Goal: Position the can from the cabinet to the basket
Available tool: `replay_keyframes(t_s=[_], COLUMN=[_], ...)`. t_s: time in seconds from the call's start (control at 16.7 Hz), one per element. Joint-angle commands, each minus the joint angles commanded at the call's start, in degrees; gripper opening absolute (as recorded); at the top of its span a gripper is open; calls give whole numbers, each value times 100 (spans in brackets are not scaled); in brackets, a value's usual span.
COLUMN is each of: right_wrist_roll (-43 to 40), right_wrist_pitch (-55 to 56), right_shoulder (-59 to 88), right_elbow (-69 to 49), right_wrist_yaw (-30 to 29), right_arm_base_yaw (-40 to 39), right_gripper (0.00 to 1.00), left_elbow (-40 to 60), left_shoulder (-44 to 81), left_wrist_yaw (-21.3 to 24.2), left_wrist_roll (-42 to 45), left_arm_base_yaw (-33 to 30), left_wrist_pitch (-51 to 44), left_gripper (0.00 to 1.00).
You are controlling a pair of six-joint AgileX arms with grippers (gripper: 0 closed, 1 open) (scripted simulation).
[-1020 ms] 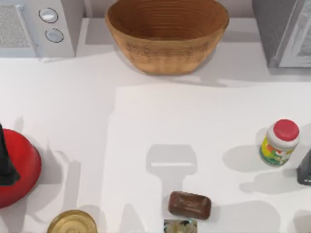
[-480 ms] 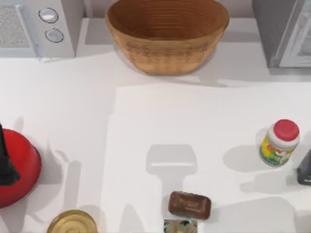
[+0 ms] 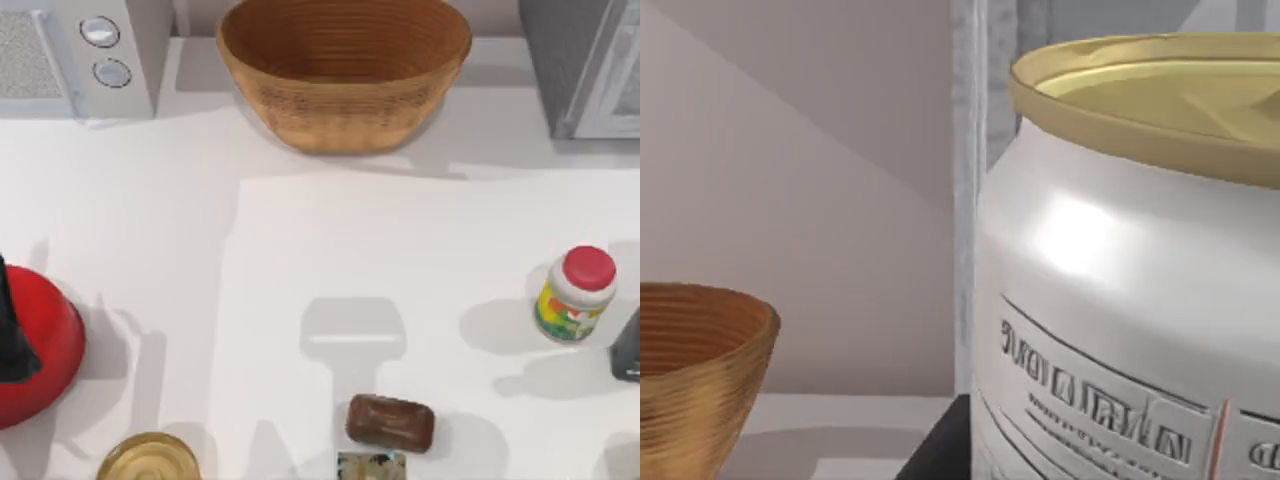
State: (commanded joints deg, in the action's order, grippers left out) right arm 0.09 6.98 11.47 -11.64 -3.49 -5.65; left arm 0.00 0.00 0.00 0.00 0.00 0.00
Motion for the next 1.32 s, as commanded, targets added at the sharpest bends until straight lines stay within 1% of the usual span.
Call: replay_keyframes(t_s=[0.24,0.66,0.84,1.08,1.32], right_wrist_roll=[7,27,39,55,76], right_wrist_pitch=[762,1817,2089,2266,2275], right_shoulder=[1906,6529,8385,10445,11587], right_elbow=[-1798,-5770,-7164,-8356,-8737], right_wrist_yaw=[-511,-1685,-2243,-2913,-3363], right_arm_base_yaw=[-732,-2000,-2430,-2856,-3066], right_gripper=[0,0,0,0,0], left_elbow=[0,0,0,0,0], left_shoulder=[0,0,0,0,0], left_wrist_yaw=[0,0,0,0,0], left_wrist_roll=[0,0,0,0,0], left_arm_base_yaw=[0,0,0,0,0], left_wrist_pitch=[0,0,0,0,0], left_gripper=[100,100,100,100,100])
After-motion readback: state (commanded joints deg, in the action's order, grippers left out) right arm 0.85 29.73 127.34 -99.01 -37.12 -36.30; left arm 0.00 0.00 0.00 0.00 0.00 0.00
